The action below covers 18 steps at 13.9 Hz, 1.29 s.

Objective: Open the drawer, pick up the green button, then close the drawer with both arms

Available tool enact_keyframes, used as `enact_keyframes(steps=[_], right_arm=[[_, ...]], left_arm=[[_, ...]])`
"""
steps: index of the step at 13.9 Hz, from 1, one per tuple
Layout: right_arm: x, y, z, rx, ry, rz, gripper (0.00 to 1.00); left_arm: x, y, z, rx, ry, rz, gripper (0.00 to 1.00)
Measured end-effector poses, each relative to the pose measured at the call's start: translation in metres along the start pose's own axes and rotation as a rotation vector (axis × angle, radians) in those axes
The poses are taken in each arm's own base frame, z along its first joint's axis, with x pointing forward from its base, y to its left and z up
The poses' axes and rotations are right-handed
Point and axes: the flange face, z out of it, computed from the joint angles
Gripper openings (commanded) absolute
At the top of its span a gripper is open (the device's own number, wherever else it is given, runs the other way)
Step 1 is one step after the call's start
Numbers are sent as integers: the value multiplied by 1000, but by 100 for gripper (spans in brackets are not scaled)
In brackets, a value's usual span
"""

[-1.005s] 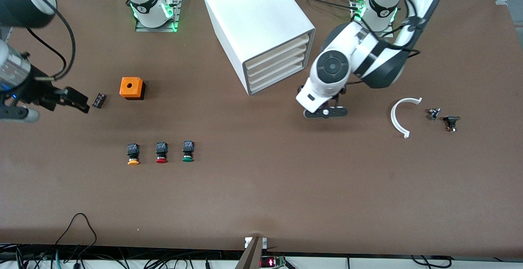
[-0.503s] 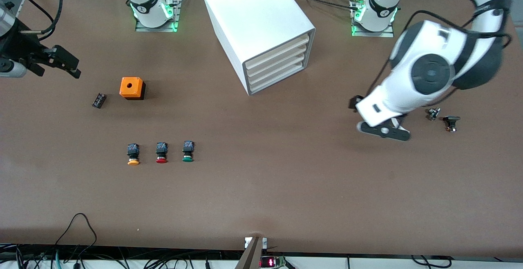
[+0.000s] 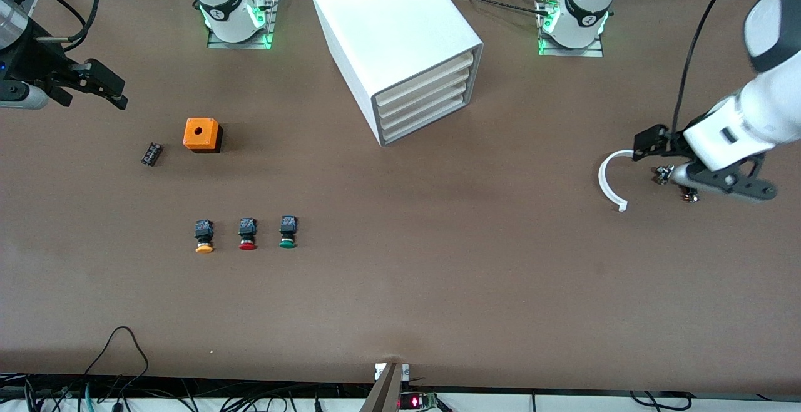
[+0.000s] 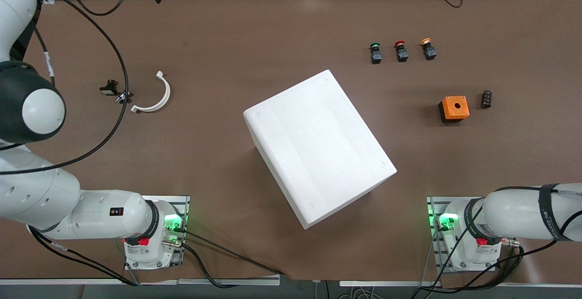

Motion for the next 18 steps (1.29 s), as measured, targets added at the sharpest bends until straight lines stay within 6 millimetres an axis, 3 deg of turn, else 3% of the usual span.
enact_keyframes(steps=[3, 7, 10, 14, 18], right_arm=[[6, 0, -1, 1, 2, 1, 100], [12, -5, -5, 3, 12, -8, 100], [12, -6, -12, 5, 24, -11, 100], [12, -7, -12, 5, 23, -11, 100], [12, -7, -12, 5, 21, -11, 100]], left_arm=[[-25, 18, -36, 21, 67, -22, 100], [-51, 13, -28, 26, 77, -82, 100], [-57, -13, -28, 22, 80, -128, 100], [-55, 4, -33, 42, 79, -94, 100], [-56, 5, -33, 41, 64, -94, 100]])
